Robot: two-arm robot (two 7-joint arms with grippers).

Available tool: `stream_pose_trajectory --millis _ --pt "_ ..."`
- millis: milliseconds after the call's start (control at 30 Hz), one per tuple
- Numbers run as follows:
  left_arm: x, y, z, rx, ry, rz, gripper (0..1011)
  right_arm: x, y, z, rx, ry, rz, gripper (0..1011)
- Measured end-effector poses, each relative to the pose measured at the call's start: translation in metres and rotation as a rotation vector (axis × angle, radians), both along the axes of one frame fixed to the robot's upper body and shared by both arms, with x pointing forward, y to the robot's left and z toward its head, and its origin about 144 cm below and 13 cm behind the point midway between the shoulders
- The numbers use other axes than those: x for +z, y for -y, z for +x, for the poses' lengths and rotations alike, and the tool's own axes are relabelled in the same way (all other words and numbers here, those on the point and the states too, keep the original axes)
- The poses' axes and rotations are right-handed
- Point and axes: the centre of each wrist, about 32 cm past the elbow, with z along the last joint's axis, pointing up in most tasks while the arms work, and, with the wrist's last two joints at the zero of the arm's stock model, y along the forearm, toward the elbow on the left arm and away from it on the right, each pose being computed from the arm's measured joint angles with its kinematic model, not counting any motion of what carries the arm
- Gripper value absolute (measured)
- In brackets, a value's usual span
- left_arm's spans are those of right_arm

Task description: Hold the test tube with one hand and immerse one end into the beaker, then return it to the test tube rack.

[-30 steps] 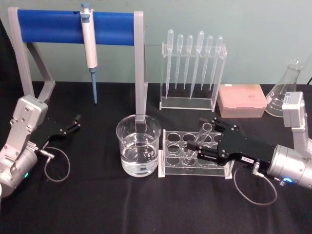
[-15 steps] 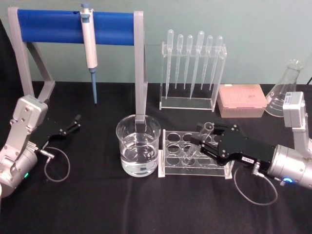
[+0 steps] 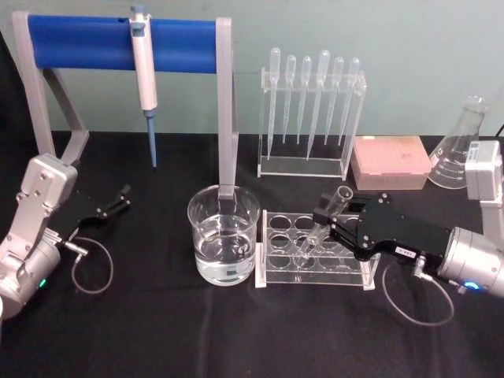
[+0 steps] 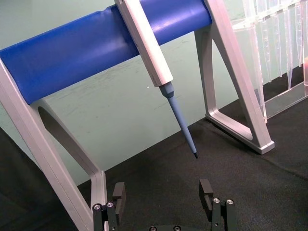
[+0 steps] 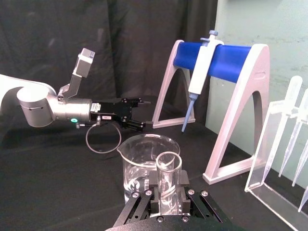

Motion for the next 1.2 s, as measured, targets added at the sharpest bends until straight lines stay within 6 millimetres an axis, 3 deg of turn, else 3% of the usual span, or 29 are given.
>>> stream_pose_trajectory --millis 700,1200 --pt "0.000 0.000 0.000 0.000 0.000 0.000 1000 0.054 0.000 0.001 0.035 0.054 -0.091 238" --pt "0.000 0.000 0.000 0.000 0.000 0.000 1000 0.112 -0.003 0.009 0.076 0.081 -0.138 238"
